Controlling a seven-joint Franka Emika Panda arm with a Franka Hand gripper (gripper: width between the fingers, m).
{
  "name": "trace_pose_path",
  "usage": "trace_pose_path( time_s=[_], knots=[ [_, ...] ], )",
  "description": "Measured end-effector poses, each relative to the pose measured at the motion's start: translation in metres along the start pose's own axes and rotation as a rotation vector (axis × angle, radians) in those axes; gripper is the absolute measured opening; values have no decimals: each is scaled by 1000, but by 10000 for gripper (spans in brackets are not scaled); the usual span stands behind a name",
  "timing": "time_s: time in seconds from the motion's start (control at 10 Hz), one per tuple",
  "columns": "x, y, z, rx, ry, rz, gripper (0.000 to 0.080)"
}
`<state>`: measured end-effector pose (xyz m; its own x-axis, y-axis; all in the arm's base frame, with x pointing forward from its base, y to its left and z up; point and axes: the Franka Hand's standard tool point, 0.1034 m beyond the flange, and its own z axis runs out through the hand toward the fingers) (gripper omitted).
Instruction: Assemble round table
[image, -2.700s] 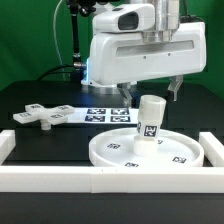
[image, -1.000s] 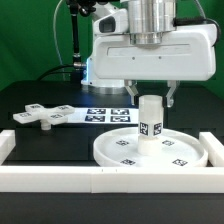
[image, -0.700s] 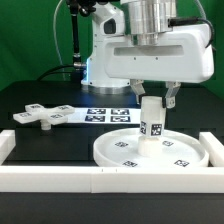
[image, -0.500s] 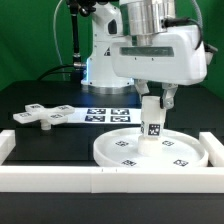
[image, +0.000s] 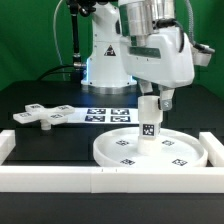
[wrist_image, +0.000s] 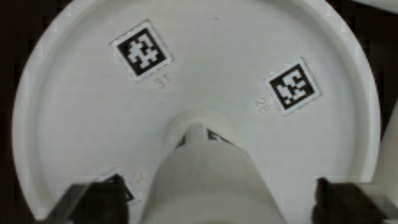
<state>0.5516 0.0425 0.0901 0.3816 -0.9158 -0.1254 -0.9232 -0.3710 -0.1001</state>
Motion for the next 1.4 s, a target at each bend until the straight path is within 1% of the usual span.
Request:
trace_pose_path(
  time_s=[0.1,0.2,0.5,0.6,0.7,1.0,1.4],
  knots=[
    [3,-1,-2,3,1,-21,591],
    [2,-1,-1,2,2,-59,639],
    [1,-1,-1,1,2,-318,649],
    [1,-1,-1,-6,2,-436,649],
    [1,-2,-1,-23,7,-571,649],
    [-4,-6,2,-54,24,-898,649],
    [-3,-5,2,-61,18,-1191,649]
  ],
)
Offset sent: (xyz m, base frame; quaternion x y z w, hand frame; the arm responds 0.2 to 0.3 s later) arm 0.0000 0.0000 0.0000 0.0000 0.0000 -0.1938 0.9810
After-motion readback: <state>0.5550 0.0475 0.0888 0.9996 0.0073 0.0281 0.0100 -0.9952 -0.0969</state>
